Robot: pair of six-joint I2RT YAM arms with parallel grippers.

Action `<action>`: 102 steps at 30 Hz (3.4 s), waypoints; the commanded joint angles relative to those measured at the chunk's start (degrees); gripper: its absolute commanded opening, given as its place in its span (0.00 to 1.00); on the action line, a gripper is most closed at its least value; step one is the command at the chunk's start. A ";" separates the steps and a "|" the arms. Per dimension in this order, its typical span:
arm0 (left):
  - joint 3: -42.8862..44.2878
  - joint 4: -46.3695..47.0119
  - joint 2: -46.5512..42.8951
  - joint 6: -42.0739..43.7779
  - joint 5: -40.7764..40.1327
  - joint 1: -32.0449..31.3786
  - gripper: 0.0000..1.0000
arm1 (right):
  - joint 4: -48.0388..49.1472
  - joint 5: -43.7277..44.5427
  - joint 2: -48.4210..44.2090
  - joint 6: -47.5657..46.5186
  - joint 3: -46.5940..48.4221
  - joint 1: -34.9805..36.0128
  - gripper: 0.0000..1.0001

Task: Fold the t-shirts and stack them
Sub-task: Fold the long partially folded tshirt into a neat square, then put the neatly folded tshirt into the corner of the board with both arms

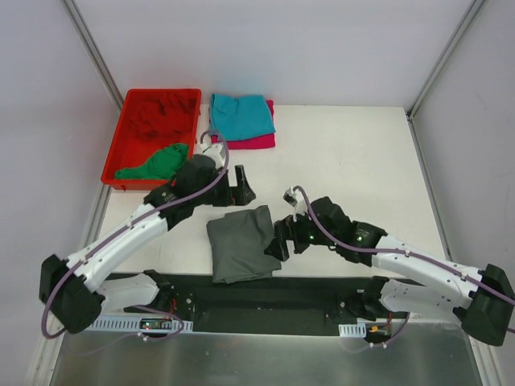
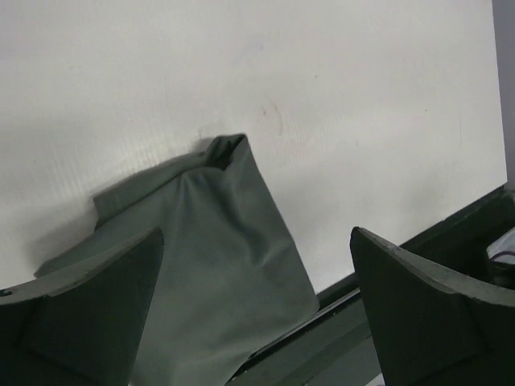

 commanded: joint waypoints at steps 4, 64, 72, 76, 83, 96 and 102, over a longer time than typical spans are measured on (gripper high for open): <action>-20.08 1.97 -11.79 -3.83 4.66 0.08 0.99 | 2.87 -5.08 14.52 3.97 10.61 -4.34 0.96; -27.21 9.98 5.25 -10.94 12.69 13.88 0.99 | 2.89 -22.96 44.60 -14.99 14.66 -8.55 0.97; -32.05 18.42 4.03 -18.94 14.54 9.93 0.99 | -8.87 -15.23 48.29 -30.02 23.79 -19.81 0.96; -30.13 18.86 -0.62 -19.48 12.61 4.39 0.99 | -12.84 -12.41 43.48 -30.91 27.58 -22.01 0.96; -24.68 10.63 -9.42 -12.20 7.79 4.12 0.99 | -9.71 -17.22 30.03 -20.65 23.03 -22.01 0.96; -11.68 7.26 10.24 -2.87 7.06 12.64 0.99 | 11.23 -27.79 30.00 -5.60 9.39 -16.39 0.96; -9.12 8.31 20.18 -2.16 9.35 12.64 0.99 | 13.60 -27.87 34.66 -4.19 6.67 -16.30 0.96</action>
